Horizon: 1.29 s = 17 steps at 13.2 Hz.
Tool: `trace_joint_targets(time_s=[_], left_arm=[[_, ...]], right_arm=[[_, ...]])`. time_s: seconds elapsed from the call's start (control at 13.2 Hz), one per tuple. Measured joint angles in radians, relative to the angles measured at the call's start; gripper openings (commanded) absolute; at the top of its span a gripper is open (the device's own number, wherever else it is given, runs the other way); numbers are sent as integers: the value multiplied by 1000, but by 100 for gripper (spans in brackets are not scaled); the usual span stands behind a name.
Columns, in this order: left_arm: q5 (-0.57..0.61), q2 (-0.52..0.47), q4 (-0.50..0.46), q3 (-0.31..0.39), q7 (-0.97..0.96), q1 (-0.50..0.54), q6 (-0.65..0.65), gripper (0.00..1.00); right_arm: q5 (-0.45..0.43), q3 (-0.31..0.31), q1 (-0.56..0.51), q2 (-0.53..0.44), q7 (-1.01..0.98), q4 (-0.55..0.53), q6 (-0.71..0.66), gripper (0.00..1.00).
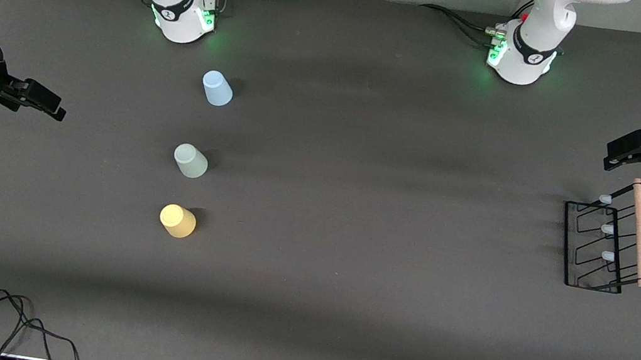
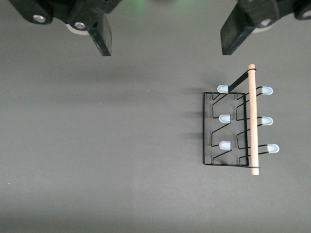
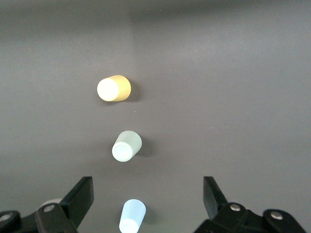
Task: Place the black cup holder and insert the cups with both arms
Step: 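Move the left gripper down toward the wooden rod of the black rack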
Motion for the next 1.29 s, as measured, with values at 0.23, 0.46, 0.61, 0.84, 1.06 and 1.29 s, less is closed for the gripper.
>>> trace_joint_targets(time_s=[0.23, 0.46, 0.61, 0.84, 1.06, 1.29], left_arm=[[0, 14, 5, -4, 0, -2, 9, 100], [0, 30, 17, -4, 0, -2, 14, 100], [0, 37, 24, -4, 0, -2, 13, 100], [16, 42, 21, 8, 51, 5, 11, 100], [35, 42, -1, 31, 186, 79, 10, 100], [37, 38, -31, 39, 319, 199, 17, 100]], right_arm=[[0, 0, 0, 0, 0, 0, 0, 100], [0, 0, 0, 0, 0, 1, 0, 100], [0, 0, 0, 0, 0, 1, 0, 100], [0, 0, -1, 0, 0, 1, 0, 100], [0, -1, -3, 0, 0, 1, 0, 100], [0, -10, -4, 0, 0, 2, 0, 100]])
